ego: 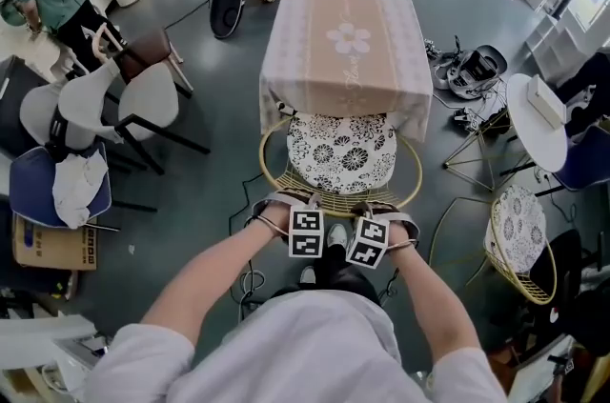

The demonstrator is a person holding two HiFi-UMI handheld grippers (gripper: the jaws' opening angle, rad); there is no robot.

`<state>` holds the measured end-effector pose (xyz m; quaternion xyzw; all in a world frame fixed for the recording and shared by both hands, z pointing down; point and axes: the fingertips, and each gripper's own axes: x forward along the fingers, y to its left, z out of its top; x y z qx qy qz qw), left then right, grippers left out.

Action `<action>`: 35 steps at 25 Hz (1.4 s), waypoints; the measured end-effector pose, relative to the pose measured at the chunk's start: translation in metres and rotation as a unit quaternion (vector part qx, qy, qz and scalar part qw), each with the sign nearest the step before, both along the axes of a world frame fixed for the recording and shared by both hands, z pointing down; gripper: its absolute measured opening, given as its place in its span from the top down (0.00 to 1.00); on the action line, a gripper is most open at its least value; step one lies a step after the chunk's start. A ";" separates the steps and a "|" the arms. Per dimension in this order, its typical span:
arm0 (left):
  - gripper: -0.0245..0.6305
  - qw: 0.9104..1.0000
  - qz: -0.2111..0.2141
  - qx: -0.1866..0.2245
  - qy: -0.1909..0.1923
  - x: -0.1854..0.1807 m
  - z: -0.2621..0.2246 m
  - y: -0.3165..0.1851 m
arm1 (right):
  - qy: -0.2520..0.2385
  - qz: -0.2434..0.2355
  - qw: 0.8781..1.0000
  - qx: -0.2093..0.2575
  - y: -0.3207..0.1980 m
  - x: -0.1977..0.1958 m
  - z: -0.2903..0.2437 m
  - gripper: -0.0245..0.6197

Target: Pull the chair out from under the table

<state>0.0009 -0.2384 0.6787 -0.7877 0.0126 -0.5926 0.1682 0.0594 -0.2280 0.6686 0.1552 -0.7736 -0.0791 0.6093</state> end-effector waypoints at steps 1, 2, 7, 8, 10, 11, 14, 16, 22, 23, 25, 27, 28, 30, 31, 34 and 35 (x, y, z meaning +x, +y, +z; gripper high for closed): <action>0.83 1.000 0.001 -0.001 0.001 0.000 0.000 0.004 | 0.000 0.001 1.000 -0.001 0.004 0.000 0.000 0.91; 0.83 1.000 0.002 -0.001 0.002 0.000 0.000 0.007 | 0.000 0.002 1.000 -0.001 0.007 -0.001 0.000 0.91; 0.83 1.000 0.004 -0.002 0.001 -0.004 0.000 0.024 | 0.006 0.006 1.000 -0.004 0.024 -0.004 0.001 0.91; 0.83 1.000 0.004 -0.003 0.001 -0.005 0.000 0.028 | 0.006 0.006 1.000 -0.005 0.028 -0.005 0.000 0.91; 0.83 1.000 0.005 -0.005 0.002 -0.006 0.001 0.035 | 0.007 0.005 1.000 -0.006 0.035 -0.006 0.001 0.91; 0.83 1.000 0.004 -0.005 0.003 -0.006 0.001 0.038 | 0.007 0.005 1.000 -0.005 0.038 -0.006 0.001 0.91; 0.83 1.000 0.003 -0.004 0.001 -0.004 0.001 0.046 | 0.007 0.003 1.000 -0.004 0.045 -0.004 0.001 0.91; 0.83 1.000 0.001 -0.004 0.002 -0.003 0.001 0.051 | 0.007 0.002 1.000 -0.003 0.050 -0.003 0.001 0.91; 0.83 1.000 -0.006 -0.006 -0.005 -0.004 0.002 0.071 | 0.004 -0.007 1.000 -0.001 0.070 -0.003 0.000 0.91; 0.83 1.000 -0.008 -0.006 -0.007 -0.004 0.002 0.075 | 0.003 -0.009 1.000 0.000 0.073 -0.003 0.001 0.91; 0.83 1.000 -0.013 -0.004 -0.008 -0.002 0.003 0.082 | 0.001 -0.013 1.000 0.003 0.079 -0.001 0.001 0.91; 0.83 1.000 -0.017 -0.002 -0.009 0.000 0.003 0.088 | 0.001 -0.018 1.000 0.003 0.086 0.001 0.001 0.91; 0.83 1.000 -0.019 -0.003 -0.009 0.001 0.003 0.092 | 0.001 -0.020 1.000 0.002 0.090 0.002 0.002 0.91; 0.83 1.000 -0.022 -0.004 -0.010 0.003 0.004 0.100 | 0.000 -0.024 1.000 0.002 0.098 0.004 0.002 0.91; 0.83 1.000 -0.025 -0.004 -0.011 0.003 0.004 0.104 | -0.001 -0.026 1.000 0.002 0.101 0.005 0.002 0.91; 0.83 0.999 -0.031 -0.002 -0.012 0.003 0.004 0.113 | -0.002 -0.031 1.000 0.003 0.109 0.005 0.002 0.91; 0.83 0.999 -0.033 -0.002 -0.013 0.003 0.004 0.116 | -0.002 -0.033 0.999 0.004 0.112 0.005 0.002 0.91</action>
